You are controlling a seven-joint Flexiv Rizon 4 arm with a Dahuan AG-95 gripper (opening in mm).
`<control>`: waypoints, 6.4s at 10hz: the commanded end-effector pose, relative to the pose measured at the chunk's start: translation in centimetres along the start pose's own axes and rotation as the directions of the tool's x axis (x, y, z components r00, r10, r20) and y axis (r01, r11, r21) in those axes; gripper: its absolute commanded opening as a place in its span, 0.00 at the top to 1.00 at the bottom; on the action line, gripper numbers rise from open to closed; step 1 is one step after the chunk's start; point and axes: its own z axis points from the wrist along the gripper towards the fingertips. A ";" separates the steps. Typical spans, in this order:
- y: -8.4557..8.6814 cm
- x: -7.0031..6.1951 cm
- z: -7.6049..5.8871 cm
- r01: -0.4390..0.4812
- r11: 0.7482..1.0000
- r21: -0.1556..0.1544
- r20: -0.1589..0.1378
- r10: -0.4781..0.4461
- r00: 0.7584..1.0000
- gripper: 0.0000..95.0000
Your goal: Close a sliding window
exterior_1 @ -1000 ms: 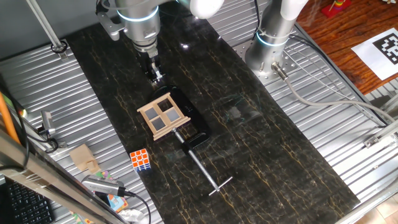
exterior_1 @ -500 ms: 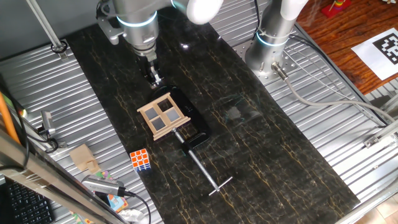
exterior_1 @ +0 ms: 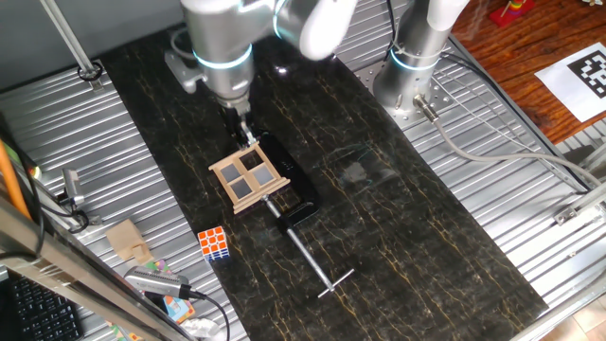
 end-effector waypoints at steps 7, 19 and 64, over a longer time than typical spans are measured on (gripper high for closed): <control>0.3 0.3 3.6 -0.058 0.997 -0.051 0.009 0.059 0.998 1.00; 0.7 0.6 5.4 -0.069 0.987 -0.146 0.012 0.071 0.997 1.00; 0.6 0.5 3.3 -0.012 0.992 -0.125 0.010 0.013 1.000 1.00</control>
